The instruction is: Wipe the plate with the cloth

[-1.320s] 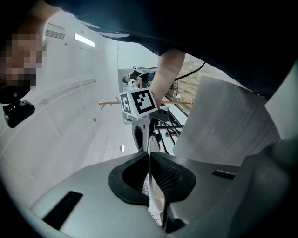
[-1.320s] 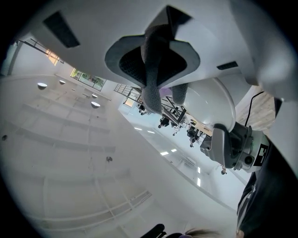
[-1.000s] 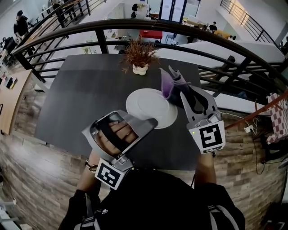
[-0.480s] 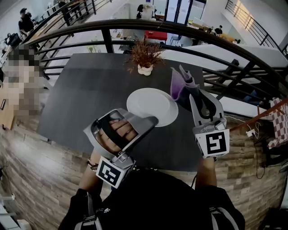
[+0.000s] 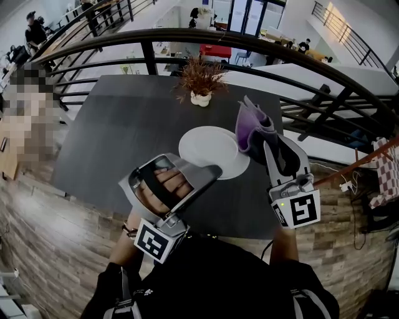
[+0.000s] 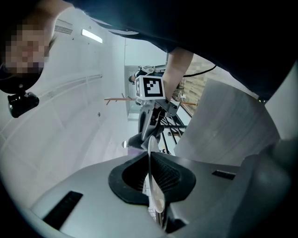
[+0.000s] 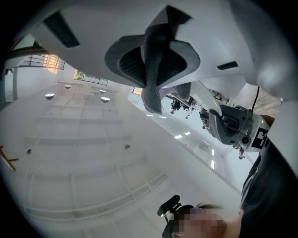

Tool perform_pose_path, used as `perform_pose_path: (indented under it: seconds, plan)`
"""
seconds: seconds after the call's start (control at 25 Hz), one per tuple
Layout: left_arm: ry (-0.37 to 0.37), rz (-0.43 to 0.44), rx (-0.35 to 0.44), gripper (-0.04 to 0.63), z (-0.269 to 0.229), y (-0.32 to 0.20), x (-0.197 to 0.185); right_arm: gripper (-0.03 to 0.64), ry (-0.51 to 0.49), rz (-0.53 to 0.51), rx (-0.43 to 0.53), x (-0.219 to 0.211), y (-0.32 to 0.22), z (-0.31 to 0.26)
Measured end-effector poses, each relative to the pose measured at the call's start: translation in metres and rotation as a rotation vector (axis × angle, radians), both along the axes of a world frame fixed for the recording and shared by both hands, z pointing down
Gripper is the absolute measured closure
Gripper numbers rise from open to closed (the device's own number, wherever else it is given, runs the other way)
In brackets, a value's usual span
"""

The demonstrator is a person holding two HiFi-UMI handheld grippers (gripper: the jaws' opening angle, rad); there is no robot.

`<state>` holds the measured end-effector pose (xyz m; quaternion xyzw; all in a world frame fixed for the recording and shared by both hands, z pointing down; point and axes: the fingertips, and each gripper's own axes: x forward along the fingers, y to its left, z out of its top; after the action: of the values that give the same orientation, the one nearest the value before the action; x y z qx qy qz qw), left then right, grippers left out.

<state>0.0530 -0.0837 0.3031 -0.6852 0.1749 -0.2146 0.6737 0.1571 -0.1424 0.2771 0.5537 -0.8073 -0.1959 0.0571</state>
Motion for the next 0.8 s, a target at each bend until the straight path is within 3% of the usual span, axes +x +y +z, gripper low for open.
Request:
perform_pose_path:
  seconds: [0.36,0.8]
  plan:
    - [0.059,-0.017,-0.04,0.577,-0.01,-0.008,0.0,0.545,-0.03,-0.013,0.058,-0.001,0.012,-0.01]
    - [0.184,-0.021,-0.102,0.577,-0.029,-0.018,-0.002,0.546,-0.055,-0.034,0.119,-0.005,0.024,-0.018]
